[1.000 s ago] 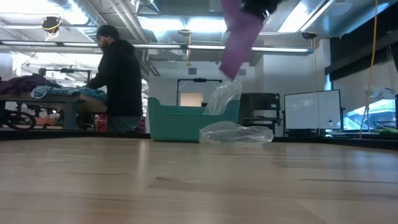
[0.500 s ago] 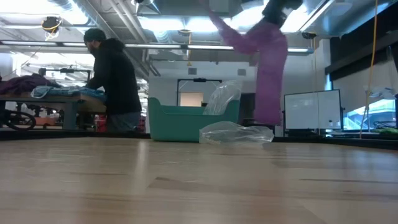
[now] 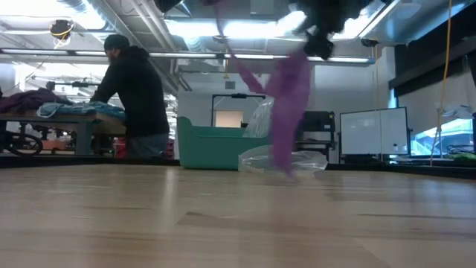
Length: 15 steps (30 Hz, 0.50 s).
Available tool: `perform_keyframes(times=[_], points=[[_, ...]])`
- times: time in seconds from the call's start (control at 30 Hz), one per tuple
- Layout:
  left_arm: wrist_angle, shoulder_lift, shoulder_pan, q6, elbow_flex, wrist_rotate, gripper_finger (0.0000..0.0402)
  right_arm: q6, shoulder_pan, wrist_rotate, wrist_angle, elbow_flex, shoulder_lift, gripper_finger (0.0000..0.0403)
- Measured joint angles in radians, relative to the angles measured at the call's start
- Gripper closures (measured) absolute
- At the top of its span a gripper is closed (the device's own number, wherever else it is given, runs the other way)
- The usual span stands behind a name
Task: Roll bandage
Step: Roll the violet bandage
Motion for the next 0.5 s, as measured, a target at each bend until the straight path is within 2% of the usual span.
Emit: perform_keyframes(times=[0.07, 0.17, 0.27, 0.33, 0.43, 0.5], points=[[0.002, 0.0, 0.0, 0.0, 0.0, 0.0, 0.038, -0.019, 0.0, -0.011, -0.218, 0.03, 0.005, 0.0109], [0.004, 0.0, 0.0, 0.014, 0.0, 0.0, 0.038, -0.056, 0.003, 0.125, -0.334, 0.082, -0.01, 0.0109], [0.009, 0.0, 0.007, 0.015, 0.0, -0.002, 0.038, -0.06, 0.029, 0.301, -0.178, 0.088, -0.042, 0.0109], [0.007, 0.0, 0.01, 0.016, 0.0, -0.003, 0.038, -0.087, 0.05, 0.367, -0.01, 0.077, -0.05, 0.0109], [0.006, 0.0, 0.01, 0.027, 0.0, -0.004, 0.038, -0.104, 0.077, 0.365, 0.17, 0.065, -0.042, 0.0109], [0.006, 0.0, 0.009, 0.03, 0.0, -0.003, 0.038, -0.115, 0.093, 0.306, 0.182, 0.065, -0.03, 0.0109]])
